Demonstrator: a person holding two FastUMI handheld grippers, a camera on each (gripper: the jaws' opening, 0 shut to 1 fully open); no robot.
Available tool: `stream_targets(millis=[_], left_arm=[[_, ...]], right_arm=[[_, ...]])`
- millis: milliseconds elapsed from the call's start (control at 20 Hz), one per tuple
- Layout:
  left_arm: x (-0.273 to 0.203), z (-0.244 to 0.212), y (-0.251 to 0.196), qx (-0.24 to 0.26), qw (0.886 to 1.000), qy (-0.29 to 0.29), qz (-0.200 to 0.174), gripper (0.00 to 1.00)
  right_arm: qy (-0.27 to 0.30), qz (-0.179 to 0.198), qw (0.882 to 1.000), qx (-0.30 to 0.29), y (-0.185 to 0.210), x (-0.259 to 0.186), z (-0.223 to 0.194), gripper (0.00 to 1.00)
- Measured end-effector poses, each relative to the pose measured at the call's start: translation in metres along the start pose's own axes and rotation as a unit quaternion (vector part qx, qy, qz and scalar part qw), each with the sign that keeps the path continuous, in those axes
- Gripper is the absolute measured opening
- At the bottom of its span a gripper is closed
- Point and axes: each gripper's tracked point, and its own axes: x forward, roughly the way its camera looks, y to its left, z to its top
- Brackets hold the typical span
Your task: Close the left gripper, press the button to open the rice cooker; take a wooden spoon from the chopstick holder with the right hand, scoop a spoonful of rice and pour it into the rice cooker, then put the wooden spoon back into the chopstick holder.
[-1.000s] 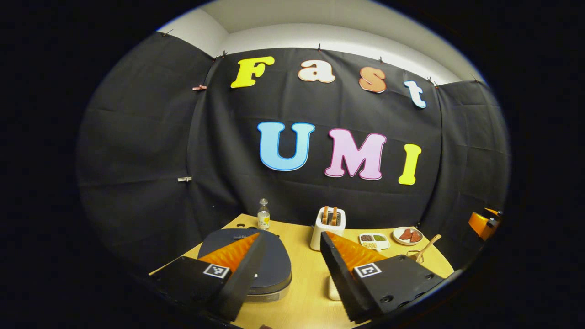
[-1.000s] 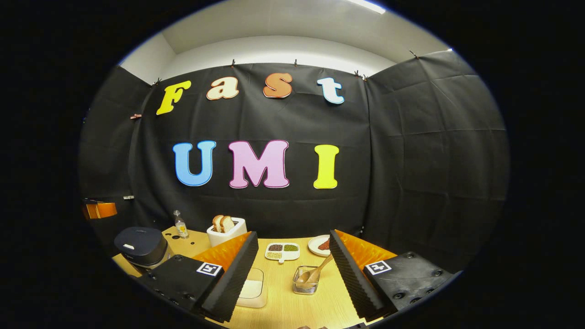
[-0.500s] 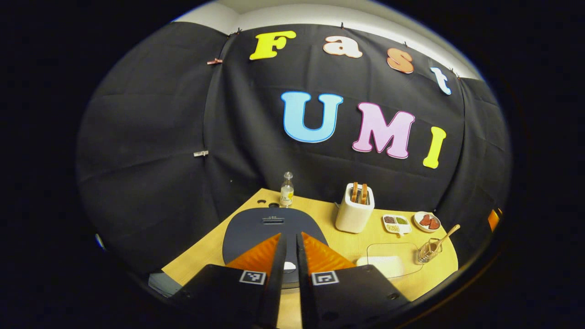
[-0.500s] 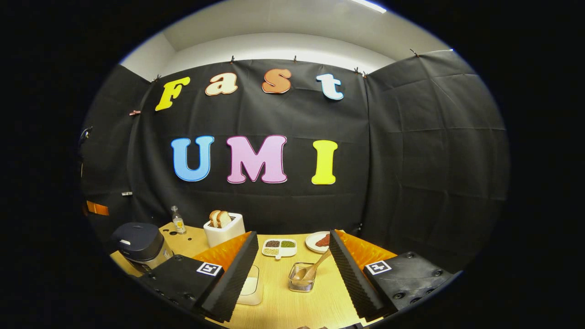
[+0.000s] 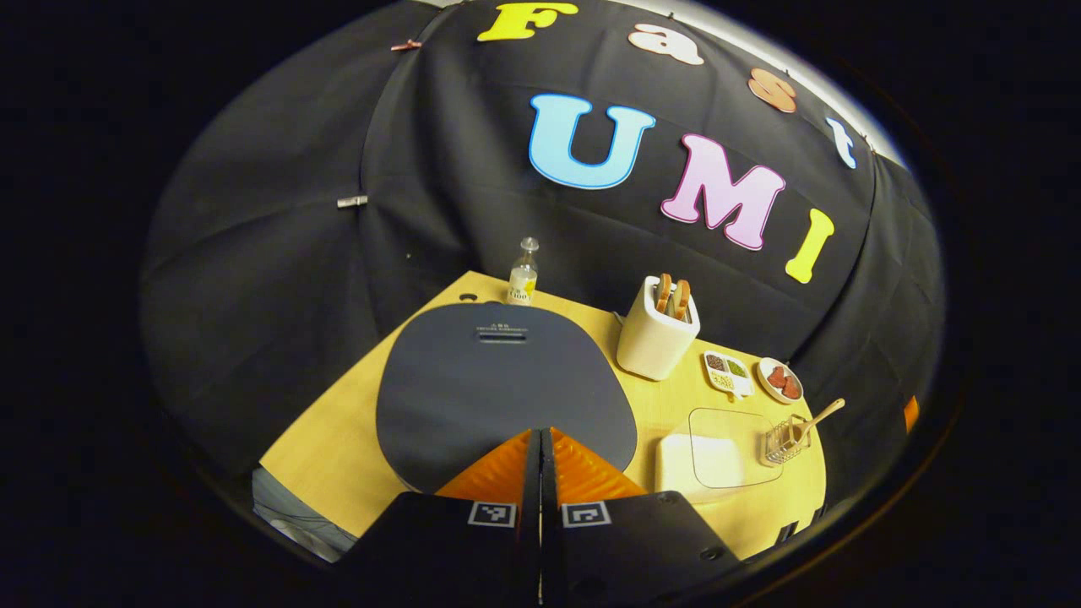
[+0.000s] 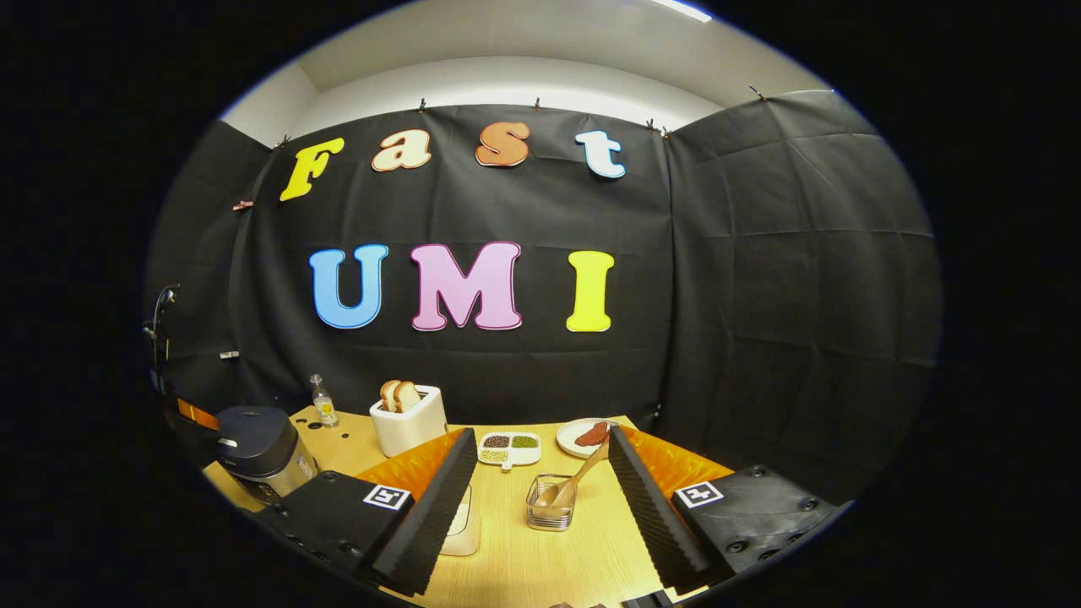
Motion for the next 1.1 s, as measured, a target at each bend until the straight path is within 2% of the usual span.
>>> stream_targets(millis=[100,350,550,700,850,950,1050,1100], left_arm=[[0.009,-0.008,0.004,0.007,1.000,0.010,0.004,0.06],[0.014,-0.022,0.004,0.008,0.999,0.030,-0.022,0.06],[0.014,-0.031,0.005,0.049,0.997,0.055,-0.029,0.08],[0.017,-0.028,0.004,0.078,0.995,0.043,-0.037,0.06],[-0.001,-0.011,0.001,0.106,0.994,0.007,-0.031,0.06],[-0.019,0.028,-0.006,0.127,0.990,-0.067,-0.015,0.06],[-0.049,0.078,-0.016,0.145,0.978,-0.150,0.006,0.06],[-0.064,0.096,-0.024,0.144,0.973,-0.179,0.004,0.06]], right_arm=[[0.004,-0.010,1.000,0.004,-0.003,-0.006,-0.002,0.98],[0.008,-0.036,0.999,0.002,-0.003,-0.026,-0.005,0.98],[0.005,-0.058,0.998,-0.011,0.002,-0.044,-0.005,0.98],[0.003,-0.070,0.997,-0.016,0.004,-0.056,-0.003,0.98],[0.000,-0.067,0.998,-0.017,0.012,-0.061,0.001,0.98],[-0.004,-0.065,0.998,-0.025,0.011,-0.057,0.003,0.98],[-0.001,-0.064,0.998,-0.018,0.008,-0.049,0.002,0.98],[-0.001,-0.063,0.998,-0.014,0.007,-0.045,0.002,0.98]])
